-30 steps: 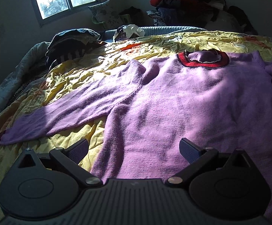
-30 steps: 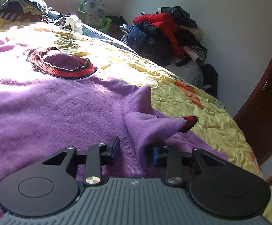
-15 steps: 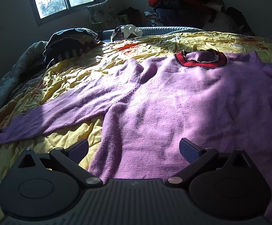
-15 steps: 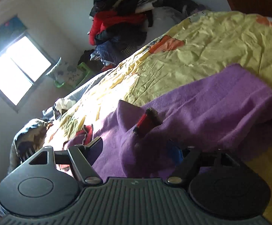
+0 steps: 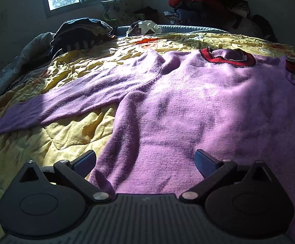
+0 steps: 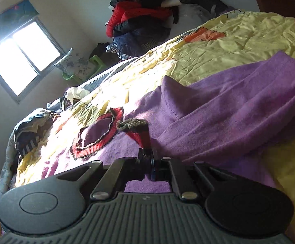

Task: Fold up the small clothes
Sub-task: 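Carry the held sleeve with the right gripper across the sweater toward the collar, then lower the sleeve cuff beside the collar and open the right gripper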

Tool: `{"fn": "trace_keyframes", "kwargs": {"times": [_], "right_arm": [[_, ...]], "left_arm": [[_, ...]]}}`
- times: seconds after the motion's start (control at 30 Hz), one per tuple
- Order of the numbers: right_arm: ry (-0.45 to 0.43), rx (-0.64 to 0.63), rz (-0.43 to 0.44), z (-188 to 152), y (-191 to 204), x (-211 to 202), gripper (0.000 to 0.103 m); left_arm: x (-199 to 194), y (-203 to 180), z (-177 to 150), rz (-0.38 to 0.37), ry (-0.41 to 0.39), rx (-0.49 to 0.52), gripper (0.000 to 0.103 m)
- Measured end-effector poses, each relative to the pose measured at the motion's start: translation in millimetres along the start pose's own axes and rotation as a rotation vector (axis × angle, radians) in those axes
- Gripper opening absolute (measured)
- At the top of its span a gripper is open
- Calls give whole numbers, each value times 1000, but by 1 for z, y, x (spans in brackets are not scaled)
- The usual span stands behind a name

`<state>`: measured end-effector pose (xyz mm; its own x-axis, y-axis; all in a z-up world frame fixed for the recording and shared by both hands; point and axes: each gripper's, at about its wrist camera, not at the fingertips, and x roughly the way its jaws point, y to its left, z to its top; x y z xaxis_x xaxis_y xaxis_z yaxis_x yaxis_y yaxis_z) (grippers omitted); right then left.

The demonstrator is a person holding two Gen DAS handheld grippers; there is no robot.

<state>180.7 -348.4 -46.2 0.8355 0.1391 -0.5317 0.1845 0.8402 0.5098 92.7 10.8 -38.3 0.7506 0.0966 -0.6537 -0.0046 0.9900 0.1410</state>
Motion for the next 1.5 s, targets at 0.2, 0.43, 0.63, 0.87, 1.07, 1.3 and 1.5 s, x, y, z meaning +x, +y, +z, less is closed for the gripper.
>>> {"fn": "trace_keyframes", "kwargs": {"times": [0.2, 0.43, 0.63, 0.87, 1.07, 1.3, 1.5], "right_arm": [[-47, -129, -81, -15, 16, 4, 11], [-114, -350, -89, -16, 61, -6, 11], [-73, -368, -65, -28, 80, 4, 11], [-53, -381, -48, -38, 100, 15, 11], [-40, -409, -27, -44, 122, 26, 11], [-27, -413, -15, -53, 133, 31, 11], [-20, -429, -1, -55, 145, 33, 11]], "left_arm": [[-2, 1, -1, -1, -19, 4, 103], [-9, 2, 4, -16, -29, -17, 103], [-14, 1, 3, 5, -33, 2, 103], [-21, 4, 6, 0, -39, 3, 103], [-24, 5, 7, -4, -27, 18, 103], [-24, 12, 8, -38, -9, -8, 103], [-20, 19, 10, -45, 21, -37, 103]]}}
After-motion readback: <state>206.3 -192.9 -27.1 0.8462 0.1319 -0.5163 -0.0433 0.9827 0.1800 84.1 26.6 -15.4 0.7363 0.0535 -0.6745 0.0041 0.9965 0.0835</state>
